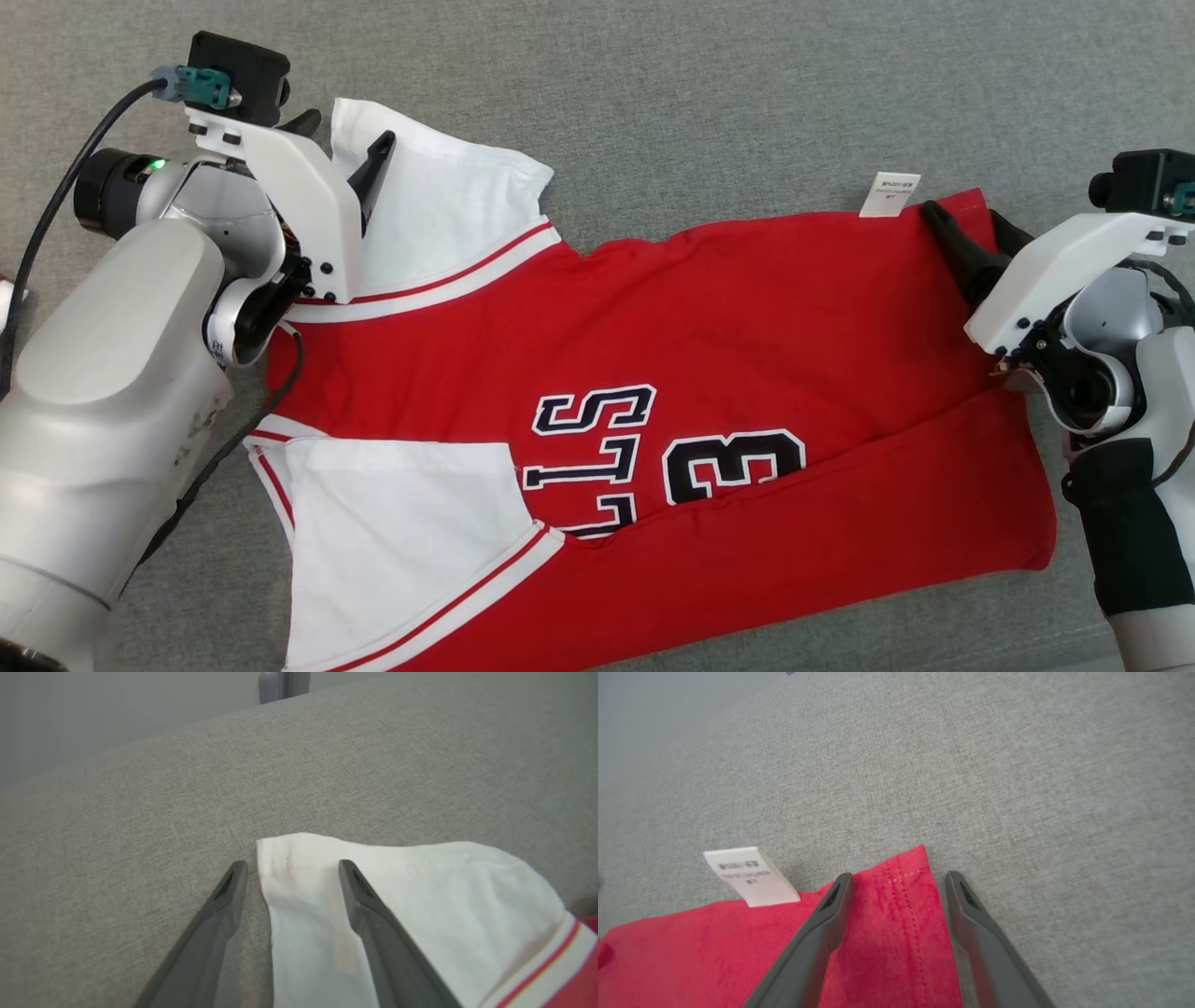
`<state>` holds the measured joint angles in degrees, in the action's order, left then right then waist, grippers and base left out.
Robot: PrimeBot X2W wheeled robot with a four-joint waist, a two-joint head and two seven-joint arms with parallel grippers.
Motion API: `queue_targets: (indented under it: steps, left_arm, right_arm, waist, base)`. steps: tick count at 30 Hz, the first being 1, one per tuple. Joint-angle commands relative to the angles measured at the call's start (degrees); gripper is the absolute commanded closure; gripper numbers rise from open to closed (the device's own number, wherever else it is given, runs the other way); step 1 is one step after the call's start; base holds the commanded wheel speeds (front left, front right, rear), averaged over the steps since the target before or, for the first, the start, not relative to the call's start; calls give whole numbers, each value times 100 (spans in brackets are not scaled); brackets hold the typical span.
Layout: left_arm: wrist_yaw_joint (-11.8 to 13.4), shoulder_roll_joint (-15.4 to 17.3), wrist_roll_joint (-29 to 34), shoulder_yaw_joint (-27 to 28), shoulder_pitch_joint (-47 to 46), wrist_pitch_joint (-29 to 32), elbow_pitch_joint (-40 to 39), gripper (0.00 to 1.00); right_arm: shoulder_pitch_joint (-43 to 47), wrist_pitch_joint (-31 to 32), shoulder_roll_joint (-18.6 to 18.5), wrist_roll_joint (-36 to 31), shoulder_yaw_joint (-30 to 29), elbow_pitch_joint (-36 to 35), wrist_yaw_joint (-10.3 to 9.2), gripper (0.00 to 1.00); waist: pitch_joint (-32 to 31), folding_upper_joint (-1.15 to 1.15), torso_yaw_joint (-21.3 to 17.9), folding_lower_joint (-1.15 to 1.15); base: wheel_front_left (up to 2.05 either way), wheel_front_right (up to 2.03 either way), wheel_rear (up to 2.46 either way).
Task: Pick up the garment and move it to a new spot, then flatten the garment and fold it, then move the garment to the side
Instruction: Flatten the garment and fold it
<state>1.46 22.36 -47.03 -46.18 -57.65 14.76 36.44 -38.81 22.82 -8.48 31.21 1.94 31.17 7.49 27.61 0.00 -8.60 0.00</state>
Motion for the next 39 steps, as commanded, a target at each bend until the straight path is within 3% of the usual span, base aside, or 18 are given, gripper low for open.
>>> queue_targets:
  steps: [1, 6, 7, 8, 9, 10, 11, 14, 21, 27, 39]
  left_arm:
    - [-54, -44, -47, -10, -148, 12, 152, 0]
    - [-235, -234, -70, -64, -354, 27, 616, 0]
    - [-276, -255, -71, -85, -373, 42, 708, 5]
    - [-309, -277, -80, -93, -393, 43, 793, 49]
    - [-309, -277, -80, -93, -393, 43, 793, 49]
    - [-345, -294, -86, -96, -408, 21, 877, 89]
    - [-377, -313, -100, -99, -416, 2, 951, 100]
    - [-457, -391, -134, -90, -410, -67, 1141, 100]
    - [-605, -460, -255, 12, -439, -436, 1428, 100]
    - [-786, -524, -545, 75, -209, -351, 1415, 100]
    - [-885, -280, -985, 28, 417, -135, 924, 100]
  right_arm:
    - [71, 51, 35, 55, 106, 138, 1, 0]
    - [51, -1, 17, 166, 271, 196, 1, 0]
    - [45, -14, 15, 179, 314, 211, 1, 0]
    - [36, -25, 11, 199, 355, 225, 1, 0]
    - [36, -25, 11, 199, 355, 225, 1, 0]
    - [29, -45, 7, 218, 406, 234, 1, 22]
    - [24, -67, 1, 233, 434, 240, 1, 54]
    - [20, -182, -62, 260, 522, 288, 1, 100]
    - [-11, -531, -204, 387, 604, 372, 1, 100]
    - [44, -669, -274, 546, 646, 525, 0, 100]
    - [323, -699, -569, 667, 646, 837, 0, 100]
  waist:
    - [12, 0, -27, 0]
    - [52, 0, -97, 0]
    - [50, 0, -110, 0]
    - [46, 0, -122, 0]
    - [46, 0, -122, 0]
    - [39, 0, -132, 0]
    - [29, 0, -138, 0]
    - [-19, 0, -114, 0]
    - [-316, 0, 24, 0]
    - [-667, 0, 120, 0]
    - [-1443, 0, 383, 0]
  base:
    - [0, 0, 0]
    - [0, 0, 0]
    - [0, 0, 0]
    - [0, 0, 0]
    - [0, 0, 0]
    - [0, 0, 0]
    - [0, 0, 0]
    - [0, 0, 0]
    - [0, 0, 0]
    - [0, 0, 0]
    - [0, 0, 0]
